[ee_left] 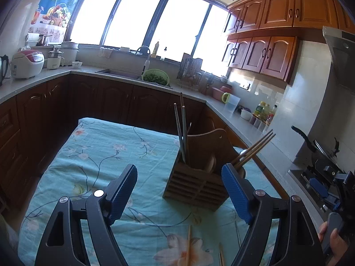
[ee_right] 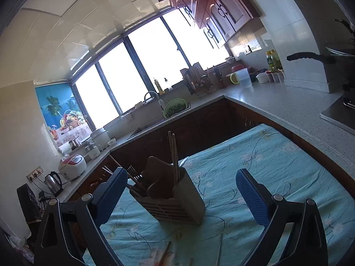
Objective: Organize utensils
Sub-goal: 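Move both open tools down to the remaining chopsticks on the tablecloth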
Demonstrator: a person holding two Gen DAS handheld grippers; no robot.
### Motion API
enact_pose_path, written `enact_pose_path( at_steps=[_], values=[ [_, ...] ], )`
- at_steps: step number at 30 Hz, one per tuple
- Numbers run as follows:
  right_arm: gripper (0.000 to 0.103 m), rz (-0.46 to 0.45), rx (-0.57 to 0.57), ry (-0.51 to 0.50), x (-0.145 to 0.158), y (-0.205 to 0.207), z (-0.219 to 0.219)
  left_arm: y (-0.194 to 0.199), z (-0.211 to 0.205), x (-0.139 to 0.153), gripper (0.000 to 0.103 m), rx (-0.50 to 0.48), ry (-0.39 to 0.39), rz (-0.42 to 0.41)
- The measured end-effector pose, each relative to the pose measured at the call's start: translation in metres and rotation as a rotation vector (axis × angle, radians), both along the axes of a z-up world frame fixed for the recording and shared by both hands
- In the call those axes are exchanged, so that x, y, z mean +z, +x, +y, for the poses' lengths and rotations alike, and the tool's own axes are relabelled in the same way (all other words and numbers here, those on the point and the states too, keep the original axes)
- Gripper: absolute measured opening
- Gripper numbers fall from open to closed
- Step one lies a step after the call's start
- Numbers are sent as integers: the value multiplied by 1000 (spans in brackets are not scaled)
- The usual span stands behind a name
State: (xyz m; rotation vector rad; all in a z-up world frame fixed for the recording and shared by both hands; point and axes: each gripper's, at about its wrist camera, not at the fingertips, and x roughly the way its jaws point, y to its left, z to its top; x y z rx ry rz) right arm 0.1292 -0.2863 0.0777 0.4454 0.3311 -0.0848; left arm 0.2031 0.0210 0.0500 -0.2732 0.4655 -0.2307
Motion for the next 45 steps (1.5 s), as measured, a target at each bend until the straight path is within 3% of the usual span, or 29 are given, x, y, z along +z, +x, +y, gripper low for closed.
enact_pose_path(
  at_steps=[18,24,39,42,45],
  values=[
    [100,230,-4,16,-88,-52,10,-55,3,-39,78,-23,8,194],
    [100,278,6,-1,-101,-50,16,-52,-6,-56,78,-24,27,259],
    [98,362,20,-75,-118,-29,21,-31,-27,-74,77,-51,119,311],
    [94,387,22,-90,-120,-20,21,-20,-37,-77,76,-67,152,330],
    [80,417,32,-105,-122,-6,20,-4,-48,-81,69,-94,192,355]
  ],
)
